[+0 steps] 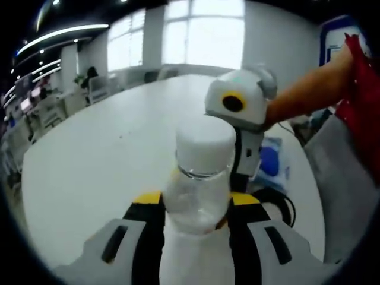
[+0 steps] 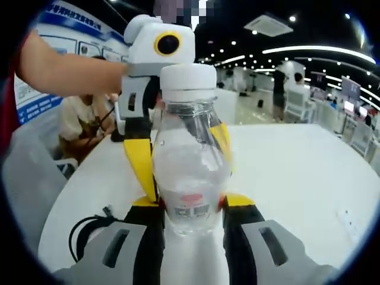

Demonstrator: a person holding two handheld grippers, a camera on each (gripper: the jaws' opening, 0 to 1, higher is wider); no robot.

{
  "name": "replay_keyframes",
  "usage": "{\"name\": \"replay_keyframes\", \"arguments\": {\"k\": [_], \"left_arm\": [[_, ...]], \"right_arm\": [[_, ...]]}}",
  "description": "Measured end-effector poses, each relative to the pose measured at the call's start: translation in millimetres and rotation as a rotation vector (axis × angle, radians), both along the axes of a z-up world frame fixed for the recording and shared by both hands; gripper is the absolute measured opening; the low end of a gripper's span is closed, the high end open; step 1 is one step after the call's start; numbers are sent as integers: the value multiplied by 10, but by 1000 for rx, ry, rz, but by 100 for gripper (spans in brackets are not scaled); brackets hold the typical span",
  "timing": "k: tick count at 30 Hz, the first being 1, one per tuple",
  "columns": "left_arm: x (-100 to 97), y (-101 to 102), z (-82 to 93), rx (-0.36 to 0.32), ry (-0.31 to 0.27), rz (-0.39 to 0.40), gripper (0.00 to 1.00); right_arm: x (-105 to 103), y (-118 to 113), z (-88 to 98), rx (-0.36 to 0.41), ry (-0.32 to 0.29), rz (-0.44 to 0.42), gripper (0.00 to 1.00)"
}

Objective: Arrange the tabletop items into an orderly group along one side of the table until the central work area is clear of visible clutter.

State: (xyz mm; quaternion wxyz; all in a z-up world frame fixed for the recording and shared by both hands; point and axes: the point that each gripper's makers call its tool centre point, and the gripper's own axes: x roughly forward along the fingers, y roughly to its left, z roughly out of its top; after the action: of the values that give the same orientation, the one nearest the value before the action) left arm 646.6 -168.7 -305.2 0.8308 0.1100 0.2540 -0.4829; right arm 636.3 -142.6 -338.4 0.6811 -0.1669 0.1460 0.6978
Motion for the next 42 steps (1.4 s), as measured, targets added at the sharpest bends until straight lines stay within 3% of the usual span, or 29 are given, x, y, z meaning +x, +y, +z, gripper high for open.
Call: {"name": "replay_keyframes", "arguments": {"k": [27, 31, 33, 36, 38, 41, 42], "left_arm": [[-16, 58, -26, 19, 3, 40, 40], [-33, 85, -117, 47, 27, 56, 54], [-43, 84, -123, 43, 31, 58, 57], [-50, 97, -141, 23, 54, 88, 71], [-65, 91, -162, 8, 79, 110, 88], [-98, 65, -155, -9, 90, 113, 99], [-108, 58, -150, -15, 96, 115, 99]], "right_arm": [[-13, 38, -40, -31, 20, 2, 38], [7, -7, -126, -73, 22, -18, 43], [19, -33, -133, -68, 24, -34, 47], [42, -61, -136, -74, 26, -51, 53], [54, -62, -110, -62, 38, -65, 61], [101, -76, -92, -67, 30, -93, 76], [115, -78, -90, -68, 29, -101, 81]]}}
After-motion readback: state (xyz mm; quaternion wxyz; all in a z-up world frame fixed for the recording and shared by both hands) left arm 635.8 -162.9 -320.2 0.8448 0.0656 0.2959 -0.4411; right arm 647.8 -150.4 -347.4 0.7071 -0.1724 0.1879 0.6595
